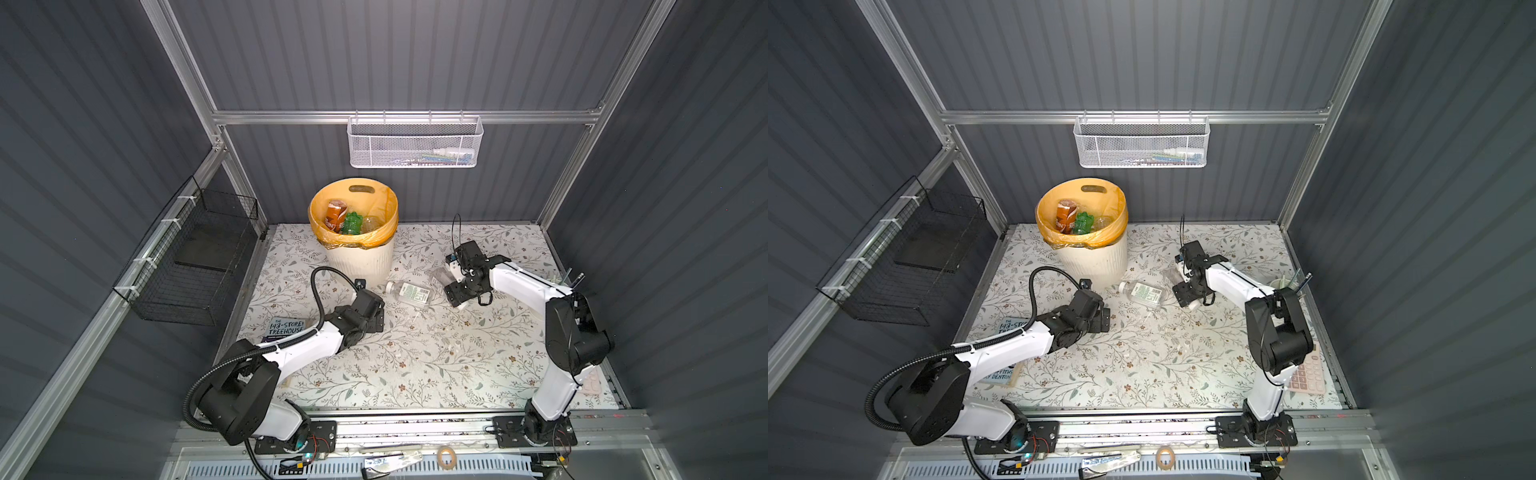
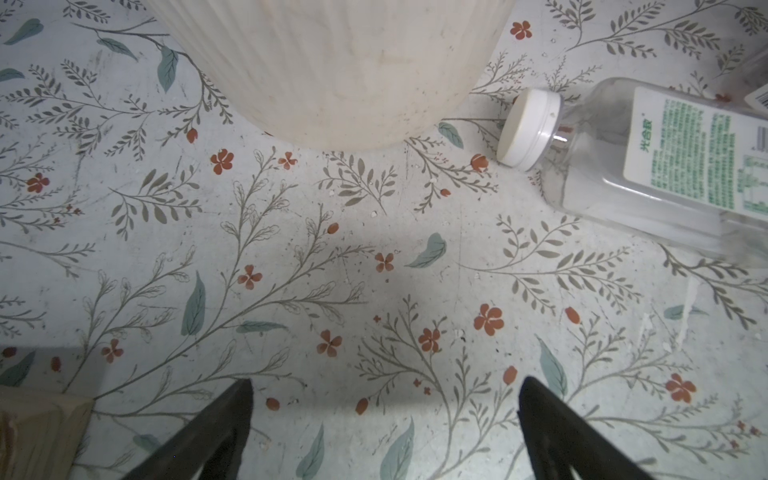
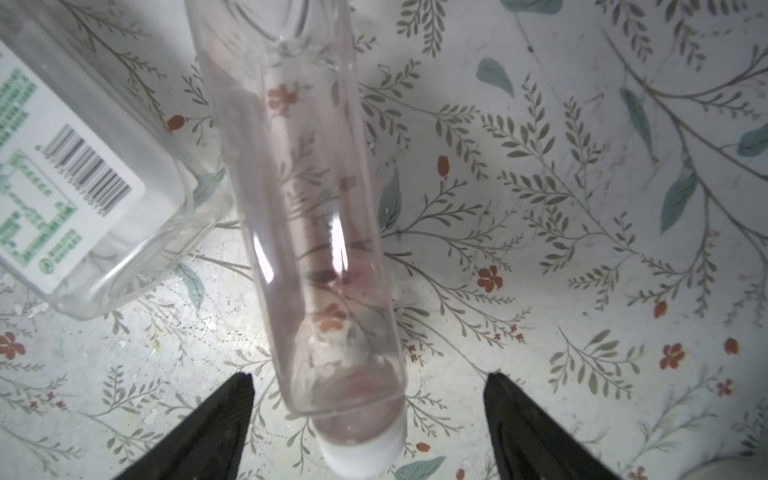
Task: Throw the plastic bottles in the bin
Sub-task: Move the plastic bottle to the top-center of the table, then pick up the plastic bottle from the top-center of the table.
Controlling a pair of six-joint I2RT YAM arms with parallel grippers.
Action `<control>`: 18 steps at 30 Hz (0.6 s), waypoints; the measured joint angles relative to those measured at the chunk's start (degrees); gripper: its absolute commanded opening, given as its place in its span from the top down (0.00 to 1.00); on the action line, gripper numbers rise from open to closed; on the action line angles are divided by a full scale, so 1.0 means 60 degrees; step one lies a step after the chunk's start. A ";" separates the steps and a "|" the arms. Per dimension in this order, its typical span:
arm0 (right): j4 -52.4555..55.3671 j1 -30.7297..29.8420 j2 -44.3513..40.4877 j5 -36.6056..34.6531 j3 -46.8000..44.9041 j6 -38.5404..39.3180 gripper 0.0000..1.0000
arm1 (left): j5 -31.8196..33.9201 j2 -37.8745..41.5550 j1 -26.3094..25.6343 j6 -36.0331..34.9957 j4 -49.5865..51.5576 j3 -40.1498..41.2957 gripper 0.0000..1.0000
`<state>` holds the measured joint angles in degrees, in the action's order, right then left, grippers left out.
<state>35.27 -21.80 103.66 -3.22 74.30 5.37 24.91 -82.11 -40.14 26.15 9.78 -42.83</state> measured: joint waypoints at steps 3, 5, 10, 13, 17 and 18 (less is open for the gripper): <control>0.0004 0.0000 0.0219 0.0044 0.0386 0.0029 0.14 | -0.0015 0.0000 0.0000 0.0004 0.0000 0.0000 0.00; -0.0015 0.0004 0.0459 0.0091 0.0685 0.0080 0.19 | -0.0018 0.0000 0.0000 0.0004 0.0000 0.0000 0.00; -0.0011 0.0000 0.1177 0.0335 0.1129 0.0193 0.30 | -0.0011 0.0000 0.0000 0.0004 0.0004 0.0000 0.00; 0.0025 0.0000 0.1545 0.0532 0.1293 0.0229 0.40 | -0.0004 0.0000 0.0000 0.0004 0.0004 0.0000 0.00; 0.0073 0.0000 0.1701 0.0630 0.1443 0.0168 0.53 | 0.0018 0.0004 0.0000 0.0004 0.0004 0.0000 0.00; 0.0066 0.0000 0.1650 0.0648 0.1435 0.0135 0.54 | 0.0022 0.0007 0.0000 0.0004 0.0004 0.0000 0.00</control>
<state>35.66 -21.80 113.56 0.67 82.91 6.17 25.04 -82.06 -40.14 26.17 9.80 -42.83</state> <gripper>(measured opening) 0.484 0.997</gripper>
